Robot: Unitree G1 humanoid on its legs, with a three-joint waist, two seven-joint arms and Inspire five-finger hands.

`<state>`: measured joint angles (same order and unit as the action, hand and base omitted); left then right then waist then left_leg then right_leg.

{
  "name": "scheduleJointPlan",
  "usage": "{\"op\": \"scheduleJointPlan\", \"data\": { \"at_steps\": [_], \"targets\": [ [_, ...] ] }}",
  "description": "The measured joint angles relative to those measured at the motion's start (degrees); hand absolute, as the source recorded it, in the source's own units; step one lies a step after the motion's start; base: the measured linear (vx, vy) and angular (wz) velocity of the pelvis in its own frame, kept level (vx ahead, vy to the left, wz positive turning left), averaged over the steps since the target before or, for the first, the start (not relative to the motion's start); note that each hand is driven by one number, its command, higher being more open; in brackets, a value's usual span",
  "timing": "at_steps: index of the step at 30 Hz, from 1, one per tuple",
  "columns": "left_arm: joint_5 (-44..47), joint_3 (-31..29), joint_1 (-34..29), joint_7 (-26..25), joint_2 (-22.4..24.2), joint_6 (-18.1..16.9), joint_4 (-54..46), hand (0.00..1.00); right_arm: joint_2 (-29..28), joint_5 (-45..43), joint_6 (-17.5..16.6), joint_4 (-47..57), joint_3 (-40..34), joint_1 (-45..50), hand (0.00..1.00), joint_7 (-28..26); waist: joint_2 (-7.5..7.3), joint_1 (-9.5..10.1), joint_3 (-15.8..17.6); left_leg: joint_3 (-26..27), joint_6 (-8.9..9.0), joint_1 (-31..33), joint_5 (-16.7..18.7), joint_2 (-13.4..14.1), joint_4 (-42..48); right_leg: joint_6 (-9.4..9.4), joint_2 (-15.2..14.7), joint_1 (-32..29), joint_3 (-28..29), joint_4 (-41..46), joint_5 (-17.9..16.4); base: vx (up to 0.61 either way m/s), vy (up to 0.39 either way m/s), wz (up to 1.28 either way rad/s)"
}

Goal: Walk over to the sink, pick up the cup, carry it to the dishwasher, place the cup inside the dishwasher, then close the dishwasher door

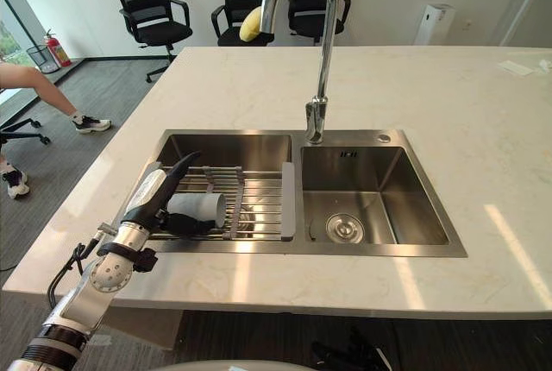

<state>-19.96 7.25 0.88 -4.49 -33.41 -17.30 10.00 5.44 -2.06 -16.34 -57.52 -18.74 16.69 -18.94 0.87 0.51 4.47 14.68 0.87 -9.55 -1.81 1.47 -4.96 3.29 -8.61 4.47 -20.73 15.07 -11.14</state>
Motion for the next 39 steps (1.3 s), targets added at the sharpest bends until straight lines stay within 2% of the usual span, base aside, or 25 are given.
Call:
{"op": "scheduleJointPlan", "data": {
  "at_steps": [14, 22, 27, 39],
  "targets": [
    [-7.3, 0.0, 2.5, 0.3, -4.1, 0.2, 1.7, 1.00, 0.1, 0.0, 1.1, 2.4, 0.0, 1.4, 1.00, -1.1, 0.18, 0.14, 0.1, -0.1, 0.01, 0.0, 0.0, -0.2, 0.0, 0.14, -0.4, -0.3, 0.0, 0.6, -0.2, 0.00, 0.000, 0.00],
    [-10.6, 0.2, 4.4, 4.0, -6.0, 1.5, 2.1, 1.00, 0.2, 0.0, 1.9, 3.6, 0.2, 2.1, 1.00, -1.4, 0.32, 0.08, 0.0, 0.0, 0.01, 0.0, 0.0, -0.3, 0.0, 0.15, -0.6, -0.5, 0.1, 1.1, -0.5, 0.00, 0.000, 0.00],
    [-10.6, 3.1, 7.4, 7.0, -7.9, 2.0, 3.6, 1.00, 0.6, 0.0, 2.6, 4.6, 0.6, 2.4, 1.00, -1.9, 0.46, -0.02, -0.1, 0.1, 0.01, 0.0, -0.1, -0.4, 0.0, 0.17, -1.0, -0.8, 0.1, 1.8, -0.8, 0.00, 0.000, 0.00],
    [-11.8, 7.0, 11.3, 12.4, -8.9, 2.5, 4.2, 1.00, 1.1, -0.4, 3.7, 6.8, 2.1, 3.2, 1.00, -2.3, 0.50, -0.79, -0.2, 0.8, 0.06, -0.1, 0.0, -0.2, 0.0, 0.17, -1.4, -1.3, 0.7, 2.4, -0.8, 0.00, -0.003, -0.02]
  ]
}}
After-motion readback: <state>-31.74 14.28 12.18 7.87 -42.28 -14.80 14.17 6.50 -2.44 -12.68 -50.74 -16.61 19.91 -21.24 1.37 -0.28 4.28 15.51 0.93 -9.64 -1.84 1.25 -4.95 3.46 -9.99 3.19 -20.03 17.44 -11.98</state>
